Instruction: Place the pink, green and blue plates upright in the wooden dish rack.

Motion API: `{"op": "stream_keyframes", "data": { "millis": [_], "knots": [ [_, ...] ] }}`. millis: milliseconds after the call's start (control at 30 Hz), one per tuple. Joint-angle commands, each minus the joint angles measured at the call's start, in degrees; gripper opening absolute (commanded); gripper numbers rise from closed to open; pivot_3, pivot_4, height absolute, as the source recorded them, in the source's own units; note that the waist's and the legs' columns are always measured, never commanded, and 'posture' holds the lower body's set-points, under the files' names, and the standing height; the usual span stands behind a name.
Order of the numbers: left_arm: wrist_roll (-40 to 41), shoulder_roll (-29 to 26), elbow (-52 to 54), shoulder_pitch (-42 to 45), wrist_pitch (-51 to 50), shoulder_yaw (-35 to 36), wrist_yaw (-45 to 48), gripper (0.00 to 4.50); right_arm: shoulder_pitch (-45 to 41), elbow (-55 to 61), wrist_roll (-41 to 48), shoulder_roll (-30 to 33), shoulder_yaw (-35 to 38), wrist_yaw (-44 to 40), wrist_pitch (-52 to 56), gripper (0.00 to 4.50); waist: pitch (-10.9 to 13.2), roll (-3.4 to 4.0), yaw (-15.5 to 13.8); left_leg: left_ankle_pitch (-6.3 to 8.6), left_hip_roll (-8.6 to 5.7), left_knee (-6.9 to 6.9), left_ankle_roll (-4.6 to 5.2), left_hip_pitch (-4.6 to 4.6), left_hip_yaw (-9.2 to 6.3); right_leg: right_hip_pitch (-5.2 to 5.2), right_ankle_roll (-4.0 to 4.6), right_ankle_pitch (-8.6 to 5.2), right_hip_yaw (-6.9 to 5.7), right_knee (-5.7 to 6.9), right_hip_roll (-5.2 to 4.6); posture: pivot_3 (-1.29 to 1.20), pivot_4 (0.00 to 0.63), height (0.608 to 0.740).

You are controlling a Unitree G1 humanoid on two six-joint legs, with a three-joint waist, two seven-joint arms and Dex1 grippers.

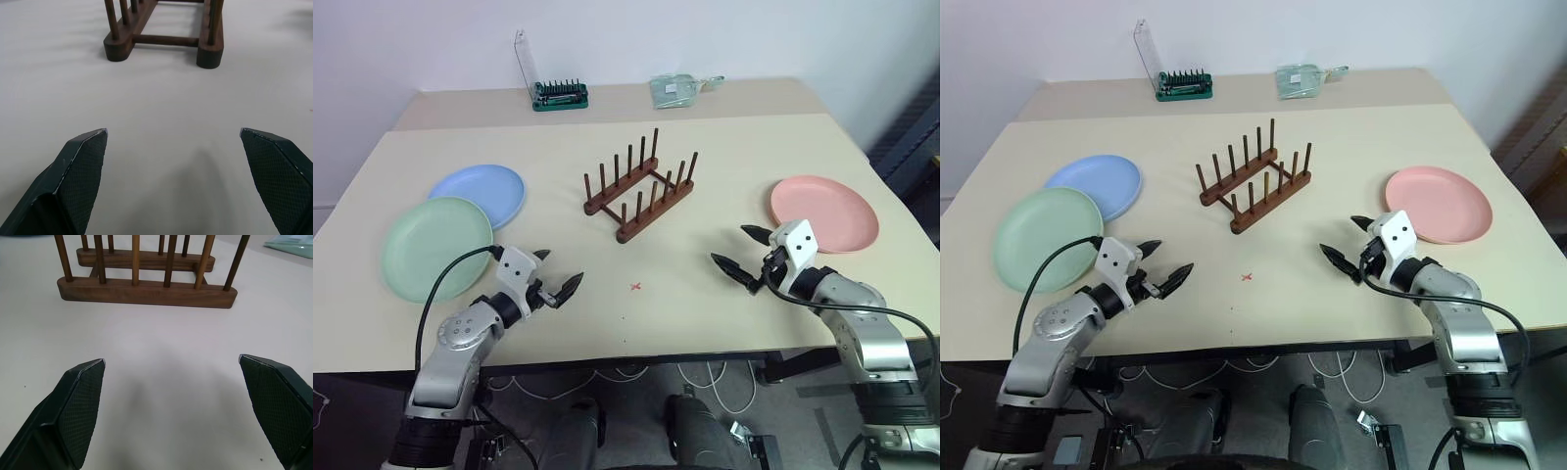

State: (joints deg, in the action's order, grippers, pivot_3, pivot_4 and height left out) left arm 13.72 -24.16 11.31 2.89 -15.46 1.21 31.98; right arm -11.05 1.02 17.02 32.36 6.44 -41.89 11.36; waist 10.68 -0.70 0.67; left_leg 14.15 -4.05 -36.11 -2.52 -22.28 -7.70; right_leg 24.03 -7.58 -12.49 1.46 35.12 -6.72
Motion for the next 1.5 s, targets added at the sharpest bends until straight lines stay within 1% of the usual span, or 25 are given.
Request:
{"op": "stream_keyframes", "data": {
  "millis": [33, 167, 233, 300, 533, 633, 733, 867, 900, 933, 1100, 1133, 1300, 1400, 1500],
  "knots": [
    [-1.5, 0.9, -0.8, 1.7, 1.7, -1.1, -0.8, 4.45, 0.0, 3.1, -0.2, -0.9, -0.3, 1.0, -0.7, 4.50, 0.0, 0.00, -0.1, 0.00, 0.00, -0.01, 0.00, 0.00, 0.00, 0.00, 0.00, 0.00, 0.00, 0.00, 0.00, 0.00, 0.150, 0.740],
    [-3.6, 1.8, -3.5, 3.7, 2.7, -3.0, -1.4, 4.45, 0.8, 5.1, -0.3, -1.8, -1.3, 2.3, -0.1, 4.50, 0.0, 0.00, 0.0, 0.00, 0.00, -0.01, 0.00, 0.00, 0.00, 0.00, 0.00, 0.00, 0.00, 0.00, 0.00, 0.00, 0.150, 0.740],
    [-5.8, 3.6, -7.5, 7.1, 2.5, -7.0, -0.8, 4.45, 0.8, 6.0, -0.6, -3.0, -2.2, 3.5, 0.2, 4.50, 0.0, 0.00, 0.0, 0.00, 0.00, 0.00, 0.00, 0.00, -0.01, -0.01, 0.00, 0.00, 0.00, 0.00, 0.00, 0.00, 0.150, 0.740],
    [-7.4, 5.3, -11.2, 10.4, 2.1, -9.5, -1.0, 4.45, 0.7, 7.8, -0.3, -4.0, -2.7, 4.4, 1.3, 4.50, 0.0, 0.01, -0.3, 0.00, -0.02, -0.03, 0.00, 0.00, -0.01, -0.02, -0.01, 0.00, -0.01, 0.03, 0.00, 0.00, 0.150, 0.740],
    [-9.8, 11.7, -26.7, 21.5, 6.8, -11.9, -1.1, 4.45, 2.5, 12.0, -3.6, -8.2, -8.7, 9.2, 5.2, 4.50, -0.1, 0.04, -0.2, -0.01, -0.06, -0.05, 0.00, 0.04, -0.07, -0.09, -0.02, 0.01, -0.02, 0.02, 0.00, 0.00, 0.150, 0.740],
    [-11.9, 13.7, -31.7, 25.1, 8.1, -12.9, -2.6, 4.45, 2.3, 12.1, -4.5, -10.5, -9.3, 11.7, 5.4, 4.50, -0.1, 0.05, -0.3, -0.02, -0.08, -0.10, -0.02, 0.07, -0.09, -0.17, -0.05, 0.02, -0.03, 0.02, 0.00, 0.00, 0.150, 0.740],
    [-13.1, 14.3, -34.3, 26.5, 9.0, -12.8, -3.1, 4.45, 2.4, 12.4, -4.7, -11.9, -9.5, 13.0, 5.9, 4.50, -0.1, 0.05, -0.3, -0.02, -0.10, -0.09, -0.02, 0.09, -0.11, -0.21, -0.10, 0.04, -0.03, 0.00, -0.01, 0.00, 0.150, 0.740],
    [-13.4, 15.6, -35.9, 26.8, 9.7, -13.5, -2.1, 4.45, 3.0, 12.8, -4.4, -11.9, -9.5, 13.1, 6.2, 4.50, -0.1, 0.05, -0.3, -0.02, -0.10, -0.06, -0.02, 0.23, -0.13, -0.33, -0.11, 0.04, -0.03, 0.00, -0.01, 0.00, 0.150, 0.740],
    [-13.5, 15.7, -35.9, 26.6, 10.0, -13.6, -2.0, 3.93, 3.1, 12.9, -4.4, -11.9, -9.5, 13.2, 6.3, 4.50, -0.1, 0.05, -0.3, -0.01, -0.10, -0.04, -0.01, 0.31, -0.13, -0.41, -0.12, 0.03, -0.04, -0.02, -0.01, 0.00, 0.150, 0.740],
    [-13.6, 15.8, -35.8, 26.5, 10.2, -13.5, -2.0, 3.62, 3.3, 13.1, -4.3, -11.9, -9.3, 13.3, 6.4, 4.50, -0.1, 0.05, -0.3, -0.01, -0.10, -0.02, -0.01, 0.40, -0.13, -0.51, -0.14, 0.01, -0.04, -0.05, -0.01, 0.00, 0.150, 0.740],
    [-14.1, 15.4, -35.3, 25.9, 11.5, -13.1, -1.6, 1.09, 4.1, 13.9, -5.1, -11.1, -9.1, 14.0, 6.6, 4.50, -0.1, 0.05, -0.2, 0.01, -0.10, 0.02, 0.01, 0.60, -0.14, -0.68, -0.21, -0.04, -0.04, -0.06, -0.02, 0.00, 0.150, 0.740],
    [-14.4, 15.1, -35.2, 25.8, 12.0, -13.3, -1.4, 0.70, 4.4, 14.0, -5.5, -10.4, -9.0, 13.8, 6.6, 4.50, -0.1, 0.05, -0.2, 0.01, -0.10, 0.03, 0.01, 0.61, -0.14, -0.69, -0.21, -0.04, -0.03, -0.06, -0.02, 0.00, 0.150, 0.740],
    [-13.0, 13.1, -32.6, 25.0, 15.0, -14.2, 4.4, 0.71, 7.7, 15.2, -4.0, -5.4, -6.4, 9.9, 7.0, 4.50, -0.1, 0.05, -0.1, 0.03, -0.12, 0.04, 0.04, 0.62, -0.13, -0.72, -0.27, -0.08, -0.03, -0.07, -0.04, 0.00, 0.150, 0.740],
    [-9.6, 11.2, -29.5, 24.3, 15.5, -15.2, 13.1, 0.71, 10.7, 16.0, -2.2, -2.2, -3.0, 7.4, 7.3, 4.50, -0.1, 0.05, -0.1, 0.04, -0.11, 0.07, 0.05, 0.63, -0.12, -0.70, -0.27, -0.10, -0.03, -0.06, -0.04, 0.00, 0.150, 0.740],
    [-7.9, 9.1, -28.1, 24.6, 15.7, -16.9, 20.8, 0.71, 13.9, 16.5, -1.1, 0.6, -0.4, 5.2, 7.3, 4.50, -0.1, 0.04, -0.1, 0.04, -0.10, 0.07, 0.06, 0.62, -0.12, -0.70, -0.28, -0.11, -0.03, -0.07, -0.04, 0.00, 0.150, 0.740]
  ]
}}
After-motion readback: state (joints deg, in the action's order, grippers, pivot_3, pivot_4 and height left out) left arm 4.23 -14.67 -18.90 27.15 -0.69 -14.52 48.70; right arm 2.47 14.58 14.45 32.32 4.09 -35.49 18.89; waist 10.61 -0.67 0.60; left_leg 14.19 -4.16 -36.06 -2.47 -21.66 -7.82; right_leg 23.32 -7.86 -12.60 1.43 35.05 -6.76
